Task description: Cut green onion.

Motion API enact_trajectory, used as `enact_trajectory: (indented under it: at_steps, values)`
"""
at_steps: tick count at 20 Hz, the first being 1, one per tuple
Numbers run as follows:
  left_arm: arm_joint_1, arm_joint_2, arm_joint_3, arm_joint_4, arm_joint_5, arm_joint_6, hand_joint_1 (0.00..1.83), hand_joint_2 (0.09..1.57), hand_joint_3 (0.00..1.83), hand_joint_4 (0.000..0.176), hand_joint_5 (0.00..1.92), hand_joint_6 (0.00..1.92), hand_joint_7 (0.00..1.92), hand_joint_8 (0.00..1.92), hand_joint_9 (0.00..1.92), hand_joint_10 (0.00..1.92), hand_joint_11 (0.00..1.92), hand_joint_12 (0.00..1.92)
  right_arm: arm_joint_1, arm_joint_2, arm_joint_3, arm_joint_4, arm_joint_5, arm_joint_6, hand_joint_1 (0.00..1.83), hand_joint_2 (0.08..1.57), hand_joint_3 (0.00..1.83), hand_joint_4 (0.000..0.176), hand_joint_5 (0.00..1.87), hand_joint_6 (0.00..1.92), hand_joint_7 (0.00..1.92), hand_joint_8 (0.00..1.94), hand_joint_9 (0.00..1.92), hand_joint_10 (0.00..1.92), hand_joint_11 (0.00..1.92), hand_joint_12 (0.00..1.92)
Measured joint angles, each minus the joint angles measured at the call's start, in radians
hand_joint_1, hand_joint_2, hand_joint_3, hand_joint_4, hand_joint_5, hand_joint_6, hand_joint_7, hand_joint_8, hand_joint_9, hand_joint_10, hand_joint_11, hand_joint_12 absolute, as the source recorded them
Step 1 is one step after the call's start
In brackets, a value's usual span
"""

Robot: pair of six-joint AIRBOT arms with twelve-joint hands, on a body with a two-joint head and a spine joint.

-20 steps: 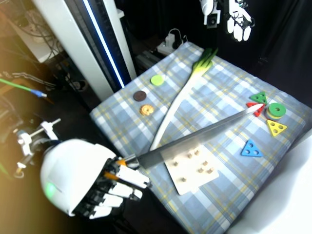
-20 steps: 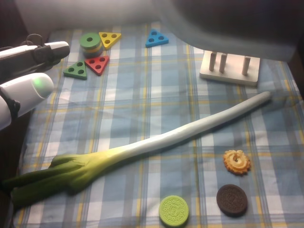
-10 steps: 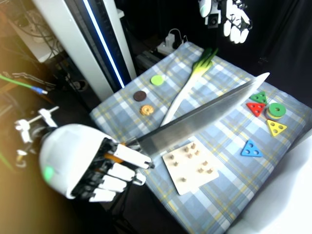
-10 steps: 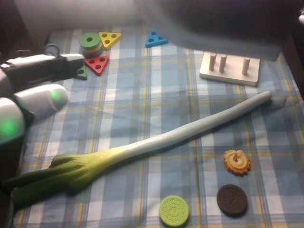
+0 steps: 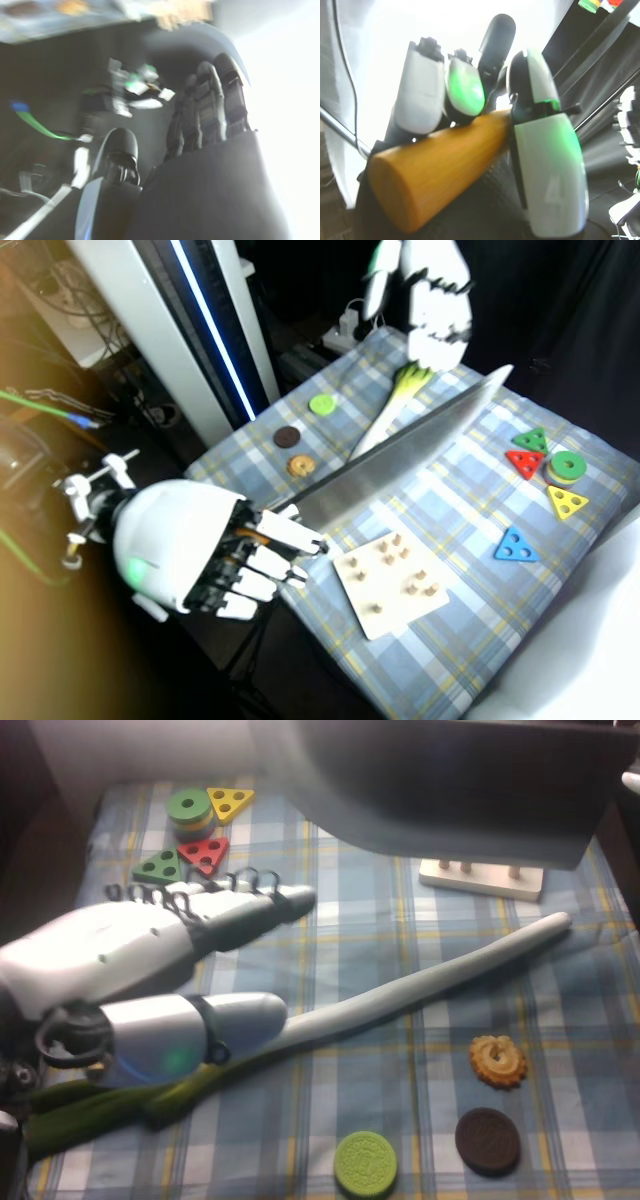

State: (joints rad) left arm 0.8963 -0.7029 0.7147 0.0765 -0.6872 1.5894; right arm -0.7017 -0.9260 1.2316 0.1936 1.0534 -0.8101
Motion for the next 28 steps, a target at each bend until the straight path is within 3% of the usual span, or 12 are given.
enact_trajectory:
  at_steps: [10, 20, 25, 28]
  values:
    - [-0.081, -0.108, 0.025, 0.205, 0.282, 0.0, 0.0, 1.32, 0.0, 0.0, 0.0, 0.0, 0.0, 0.0, 0.0, 0.0, 0.0, 0.0, -0.012, -0.016, -0.02, -0.006, 0.049, 0.024, 1.24, 1.3, 0.0, 0.078, 1.08, 1.92, 1.41, 1.94, 1.56, 1.92, 1.61, 1.92]
    - [-0.097, -0.155, 0.056, 0.245, 0.391, 0.0, 0.0, 1.33, 0.0, 0.0, 0.0, 0.0, 0.01, 0.0, 0.0, 0.0, 0.0, 0.0, -0.026, -0.021, -0.042, -0.043, 0.07, 0.047, 1.27, 1.29, 0.0, 0.035, 1.07, 1.92, 1.38, 1.94, 1.54, 1.92, 1.58, 1.92]
    - [-0.097, -0.161, 0.056, 0.245, 0.403, 0.0, 0.0, 1.33, 0.0, 0.0, 0.0, 0.0, 0.02, 0.01, 0.02, 0.0, 0.0, 0.0, -0.087, -0.013, -0.065, -0.049, 0.091, 0.059, 1.17, 1.31, 0.0, 0.028, 1.08, 1.92, 1.42, 1.94, 1.57, 1.92, 1.58, 1.92]
    - [-0.097, -0.161, 0.056, 0.245, 0.403, 0.0, 0.0, 1.33, 0.0, 0.0, 0.0, 0.0, 0.0, 0.0, 0.0, 0.0, 0.0, 0.0, -0.126, 0.001, -0.086, -0.048, 0.103, 0.062, 1.24, 1.3, 0.0, 0.015, 1.12, 1.92, 1.45, 1.94, 1.59, 1.92, 1.62, 1.92]
